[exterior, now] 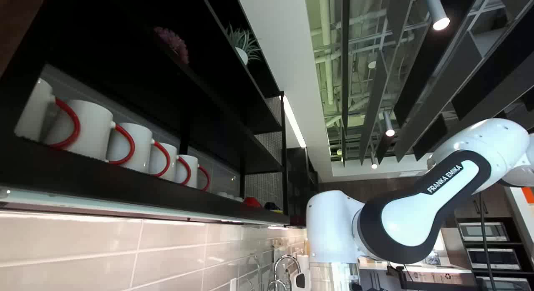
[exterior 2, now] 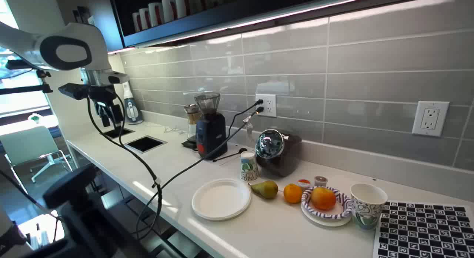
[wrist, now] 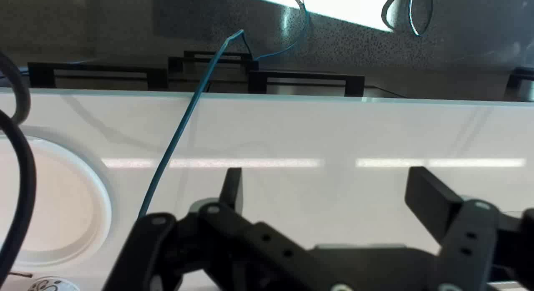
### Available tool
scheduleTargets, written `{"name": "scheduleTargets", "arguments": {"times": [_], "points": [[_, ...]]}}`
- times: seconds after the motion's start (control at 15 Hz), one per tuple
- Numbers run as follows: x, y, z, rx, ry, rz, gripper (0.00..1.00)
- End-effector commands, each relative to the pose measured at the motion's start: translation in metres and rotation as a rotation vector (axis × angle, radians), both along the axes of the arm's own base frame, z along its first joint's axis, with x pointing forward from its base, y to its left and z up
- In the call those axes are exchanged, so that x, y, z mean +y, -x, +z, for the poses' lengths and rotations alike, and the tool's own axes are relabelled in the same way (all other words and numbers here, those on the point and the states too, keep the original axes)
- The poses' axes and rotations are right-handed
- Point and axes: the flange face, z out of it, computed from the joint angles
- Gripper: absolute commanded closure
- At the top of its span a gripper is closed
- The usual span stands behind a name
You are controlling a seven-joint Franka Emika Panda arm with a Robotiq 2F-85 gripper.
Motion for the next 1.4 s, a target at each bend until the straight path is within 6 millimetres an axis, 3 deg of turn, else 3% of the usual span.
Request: {"name": "scheduleTargets", "arguments": {"times": [0.0, 1.07, 1.33], "points": [[0.000, 0.000, 0.000, 0.001, 0.000, 0.000, 0.00], [0.000, 0.000, 0.000, 0.001, 0.000, 0.000, 0.00], [-0.028, -0.021, -0.023, -0.036, 0.069, -0.086, 0.00]]}}
